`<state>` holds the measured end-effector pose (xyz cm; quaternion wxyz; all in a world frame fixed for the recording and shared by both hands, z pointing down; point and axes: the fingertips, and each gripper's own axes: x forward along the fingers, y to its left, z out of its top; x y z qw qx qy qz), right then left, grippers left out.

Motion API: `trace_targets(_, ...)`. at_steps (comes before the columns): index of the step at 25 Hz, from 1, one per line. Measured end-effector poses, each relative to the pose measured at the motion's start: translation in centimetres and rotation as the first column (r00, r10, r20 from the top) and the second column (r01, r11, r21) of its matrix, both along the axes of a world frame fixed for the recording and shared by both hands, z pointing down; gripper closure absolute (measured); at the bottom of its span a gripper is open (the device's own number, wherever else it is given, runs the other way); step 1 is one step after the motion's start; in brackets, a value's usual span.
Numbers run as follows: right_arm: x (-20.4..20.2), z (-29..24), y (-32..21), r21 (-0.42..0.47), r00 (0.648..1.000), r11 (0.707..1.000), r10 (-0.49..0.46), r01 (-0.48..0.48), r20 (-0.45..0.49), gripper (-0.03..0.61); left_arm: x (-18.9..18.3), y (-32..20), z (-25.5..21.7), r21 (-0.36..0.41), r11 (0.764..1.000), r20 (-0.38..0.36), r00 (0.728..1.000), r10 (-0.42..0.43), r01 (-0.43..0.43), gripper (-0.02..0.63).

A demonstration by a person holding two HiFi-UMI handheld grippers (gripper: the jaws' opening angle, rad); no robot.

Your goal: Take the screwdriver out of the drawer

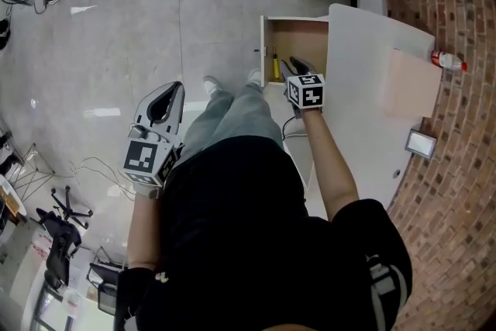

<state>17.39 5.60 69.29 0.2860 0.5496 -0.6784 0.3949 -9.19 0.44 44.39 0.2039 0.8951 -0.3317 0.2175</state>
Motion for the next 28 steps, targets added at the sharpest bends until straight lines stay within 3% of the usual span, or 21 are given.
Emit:
trace_targets(14,-0.2,13.3,3.7,-0.229,0.994,0.973,-0.05,0.027,-0.094,0.426,-3.4,2.2,4.9,-0.077,0.997,0.05,0.999,-0.014,0.018,0.611)
trace_targets(28,1.8,23.3,4.2,-0.454,0.986,0.89,-0.118,0.052,-0.12,0.417,-5.0,3.2,9.3,-0.175,0.98,0.119,0.99,-0.076,0.096,0.611)
